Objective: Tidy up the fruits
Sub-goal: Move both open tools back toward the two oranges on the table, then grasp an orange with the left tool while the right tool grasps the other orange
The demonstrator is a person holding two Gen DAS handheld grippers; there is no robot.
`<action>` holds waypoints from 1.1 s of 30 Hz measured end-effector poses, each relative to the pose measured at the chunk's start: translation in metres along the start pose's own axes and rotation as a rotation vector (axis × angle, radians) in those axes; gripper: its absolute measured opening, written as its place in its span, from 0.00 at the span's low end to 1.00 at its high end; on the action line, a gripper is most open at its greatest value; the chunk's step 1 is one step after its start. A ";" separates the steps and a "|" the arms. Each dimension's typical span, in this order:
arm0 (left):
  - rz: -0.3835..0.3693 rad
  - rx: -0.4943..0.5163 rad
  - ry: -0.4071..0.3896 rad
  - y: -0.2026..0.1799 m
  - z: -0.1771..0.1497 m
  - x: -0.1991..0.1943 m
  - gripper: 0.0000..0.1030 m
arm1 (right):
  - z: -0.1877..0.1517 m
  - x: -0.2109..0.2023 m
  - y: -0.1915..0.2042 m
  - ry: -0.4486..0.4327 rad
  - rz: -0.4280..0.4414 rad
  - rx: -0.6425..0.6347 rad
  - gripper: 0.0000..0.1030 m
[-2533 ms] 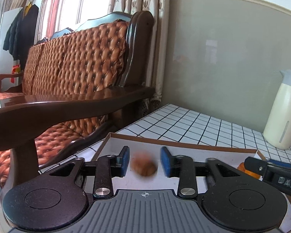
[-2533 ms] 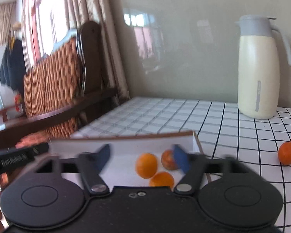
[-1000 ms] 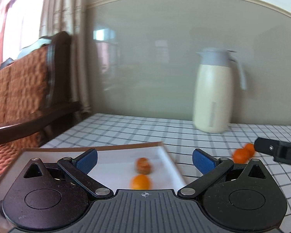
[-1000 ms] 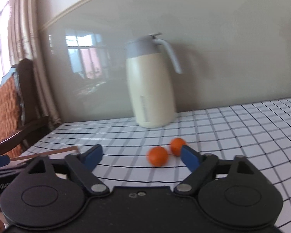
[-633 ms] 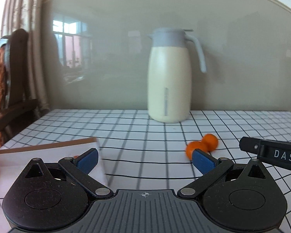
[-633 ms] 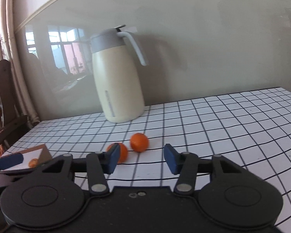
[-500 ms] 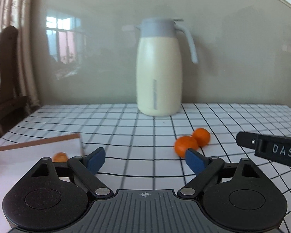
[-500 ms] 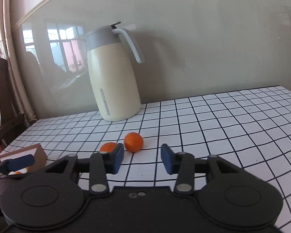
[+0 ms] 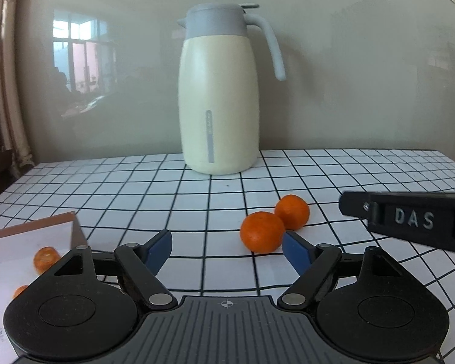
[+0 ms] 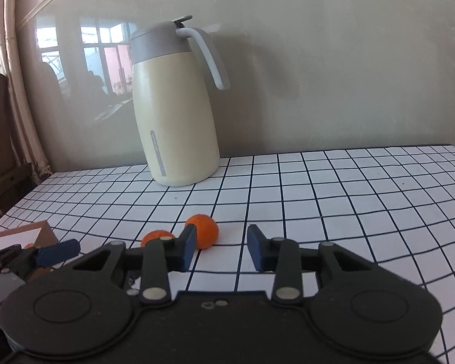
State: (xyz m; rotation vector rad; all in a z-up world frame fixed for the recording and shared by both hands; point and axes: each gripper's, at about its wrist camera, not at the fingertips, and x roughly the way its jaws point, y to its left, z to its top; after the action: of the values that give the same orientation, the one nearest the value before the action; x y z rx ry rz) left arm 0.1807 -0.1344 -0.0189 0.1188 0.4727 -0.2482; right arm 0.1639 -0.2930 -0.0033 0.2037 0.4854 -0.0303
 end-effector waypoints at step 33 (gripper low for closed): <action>-0.034 -0.078 0.071 -0.011 0.004 0.044 0.39 | 0.003 0.034 -0.002 0.016 0.035 0.071 0.29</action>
State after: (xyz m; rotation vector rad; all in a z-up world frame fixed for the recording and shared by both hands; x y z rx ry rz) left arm 0.2173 -0.1546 -0.0367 0.0433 0.5550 -0.2593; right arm 0.1951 -0.2945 -0.0170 0.2820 0.4972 -0.0120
